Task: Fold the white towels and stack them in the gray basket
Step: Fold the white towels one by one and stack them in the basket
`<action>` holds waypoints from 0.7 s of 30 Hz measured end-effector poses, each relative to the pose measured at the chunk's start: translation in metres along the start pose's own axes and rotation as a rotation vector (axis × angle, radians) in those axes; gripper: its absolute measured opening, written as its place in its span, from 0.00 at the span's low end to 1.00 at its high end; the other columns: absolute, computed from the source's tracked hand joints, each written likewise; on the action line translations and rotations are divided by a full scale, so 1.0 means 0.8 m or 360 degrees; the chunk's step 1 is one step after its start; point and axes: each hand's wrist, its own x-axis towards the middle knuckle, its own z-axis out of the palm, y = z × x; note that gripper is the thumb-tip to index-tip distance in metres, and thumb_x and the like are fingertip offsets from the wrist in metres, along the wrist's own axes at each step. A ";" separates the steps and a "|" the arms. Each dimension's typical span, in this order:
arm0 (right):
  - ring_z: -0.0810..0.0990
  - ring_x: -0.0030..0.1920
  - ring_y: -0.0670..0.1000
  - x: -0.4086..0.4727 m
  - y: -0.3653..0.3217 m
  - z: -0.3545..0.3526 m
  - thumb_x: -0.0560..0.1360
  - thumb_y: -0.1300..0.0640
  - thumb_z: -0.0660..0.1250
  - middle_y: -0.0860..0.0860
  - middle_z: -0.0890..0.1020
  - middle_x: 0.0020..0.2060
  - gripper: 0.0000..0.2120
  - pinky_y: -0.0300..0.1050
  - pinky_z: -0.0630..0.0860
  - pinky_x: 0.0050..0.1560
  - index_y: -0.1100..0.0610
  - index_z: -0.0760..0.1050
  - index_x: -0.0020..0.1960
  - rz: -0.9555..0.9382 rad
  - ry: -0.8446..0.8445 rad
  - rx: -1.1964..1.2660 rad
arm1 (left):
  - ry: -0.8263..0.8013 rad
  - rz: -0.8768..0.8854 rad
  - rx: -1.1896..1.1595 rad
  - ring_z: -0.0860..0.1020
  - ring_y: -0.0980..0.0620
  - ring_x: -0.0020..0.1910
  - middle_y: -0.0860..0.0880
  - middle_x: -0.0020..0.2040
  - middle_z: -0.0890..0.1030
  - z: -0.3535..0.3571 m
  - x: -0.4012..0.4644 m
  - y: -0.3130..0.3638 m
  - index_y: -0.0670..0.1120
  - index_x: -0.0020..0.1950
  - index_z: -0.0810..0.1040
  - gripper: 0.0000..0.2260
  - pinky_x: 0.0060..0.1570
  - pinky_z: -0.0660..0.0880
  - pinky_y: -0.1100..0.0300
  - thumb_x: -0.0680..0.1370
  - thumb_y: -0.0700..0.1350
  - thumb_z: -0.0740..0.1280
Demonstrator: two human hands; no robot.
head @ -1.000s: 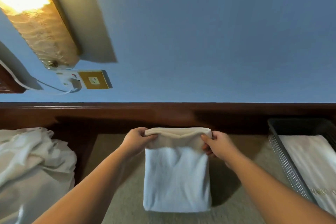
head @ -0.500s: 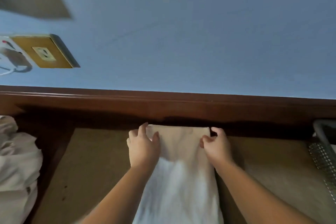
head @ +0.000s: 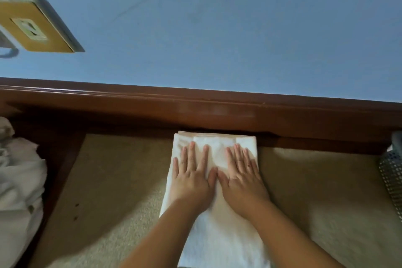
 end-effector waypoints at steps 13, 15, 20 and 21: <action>0.32 0.82 0.54 -0.149 -0.028 0.063 0.86 0.41 0.43 0.49 0.31 0.81 0.31 0.56 0.37 0.81 0.44 0.32 0.83 -0.0082 0.0124 -0.0036 | -0.0016 0.0197 0.0012 0.27 0.52 0.80 0.52 0.83 0.30 0.027 -0.168 -0.047 0.60 0.83 0.33 0.27 0.79 0.33 0.49 0.87 0.59 0.43; 0.38 0.83 0.57 -0.145 -0.018 0.080 0.86 0.43 0.48 0.54 0.39 0.84 0.32 0.59 0.42 0.81 0.48 0.39 0.85 -0.0090 0.0200 -0.0076 | -0.0001 0.0194 0.0019 0.26 0.53 0.80 0.53 0.82 0.27 0.039 -0.161 -0.055 0.60 0.82 0.29 0.28 0.79 0.33 0.47 0.87 0.58 0.43; 0.27 0.80 0.57 -0.149 -0.026 0.072 0.86 0.40 0.40 0.56 0.31 0.81 0.32 0.57 0.36 0.80 0.51 0.32 0.83 -0.0038 0.0161 -0.0132 | -0.0196 0.0161 0.0186 0.24 0.48 0.78 0.48 0.80 0.23 0.014 -0.161 -0.040 0.55 0.80 0.25 0.28 0.81 0.34 0.44 0.84 0.59 0.34; 0.26 0.79 0.56 -0.160 -0.028 0.071 0.86 0.40 0.39 0.56 0.30 0.80 0.32 0.57 0.35 0.79 0.51 0.30 0.82 -0.0045 0.0135 -0.0115 | -0.0234 0.0141 0.0163 0.25 0.47 0.79 0.47 0.80 0.25 0.008 -0.167 -0.038 0.54 0.81 0.27 0.28 0.81 0.34 0.44 0.84 0.59 0.35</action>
